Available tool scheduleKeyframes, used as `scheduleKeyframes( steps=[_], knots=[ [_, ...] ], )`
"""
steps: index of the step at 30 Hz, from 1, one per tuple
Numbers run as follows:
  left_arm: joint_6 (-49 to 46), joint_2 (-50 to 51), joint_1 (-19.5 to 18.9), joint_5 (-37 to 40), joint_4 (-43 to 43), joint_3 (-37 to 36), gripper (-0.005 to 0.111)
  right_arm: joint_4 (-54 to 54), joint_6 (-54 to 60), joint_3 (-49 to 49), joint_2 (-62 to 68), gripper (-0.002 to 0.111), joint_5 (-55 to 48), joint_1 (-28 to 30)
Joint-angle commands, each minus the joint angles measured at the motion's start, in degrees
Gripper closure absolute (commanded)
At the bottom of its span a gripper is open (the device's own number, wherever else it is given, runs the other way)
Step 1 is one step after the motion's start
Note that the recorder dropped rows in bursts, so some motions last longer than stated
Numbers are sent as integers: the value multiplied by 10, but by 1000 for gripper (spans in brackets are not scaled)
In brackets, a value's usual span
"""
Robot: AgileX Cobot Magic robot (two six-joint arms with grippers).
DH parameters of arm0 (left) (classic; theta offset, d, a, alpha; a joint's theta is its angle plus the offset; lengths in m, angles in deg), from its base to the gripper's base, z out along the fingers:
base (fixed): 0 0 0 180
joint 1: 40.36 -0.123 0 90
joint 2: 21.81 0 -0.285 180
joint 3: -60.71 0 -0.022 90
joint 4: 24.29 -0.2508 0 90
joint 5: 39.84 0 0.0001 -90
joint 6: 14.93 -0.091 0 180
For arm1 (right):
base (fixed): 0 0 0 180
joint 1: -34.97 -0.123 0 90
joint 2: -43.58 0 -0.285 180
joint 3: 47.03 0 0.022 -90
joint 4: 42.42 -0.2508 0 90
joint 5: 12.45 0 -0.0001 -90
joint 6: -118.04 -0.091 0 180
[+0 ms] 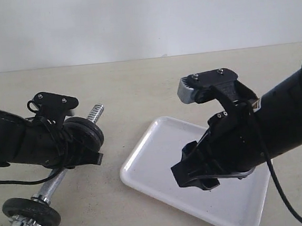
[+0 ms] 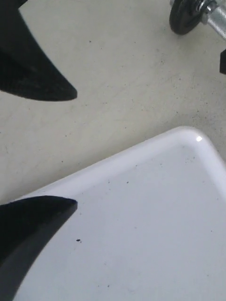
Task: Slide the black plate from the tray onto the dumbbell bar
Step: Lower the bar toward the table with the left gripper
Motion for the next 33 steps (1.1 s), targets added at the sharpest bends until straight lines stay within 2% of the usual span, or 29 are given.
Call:
scheduleKeyframes(
  steps=[1, 6, 8, 10, 14, 33],
  knots=[
    [6, -11, 0, -13, -2, 13, 102, 1, 7, -13, -2, 55, 29, -1],
    [6, -11, 0, -13, -2, 13, 102, 1, 7, -13, -2, 56, 36, -1],
    [7, -11, 0, -13, -2, 13, 102, 1, 7, -13, -2, 59, 31, -1],
    [12, -11, 0, -13, -2, 13, 102, 1, 7, -13, -2, 71, 26, -1],
    [15, -11, 0, -9, -2, 13, 102, 1, 7, -13, -2, 109, 21, -1],
    [34, -11, 0, -15, -3, 13, 102, 2, 8, -13, -2, 108, 6, -1]
  ],
)
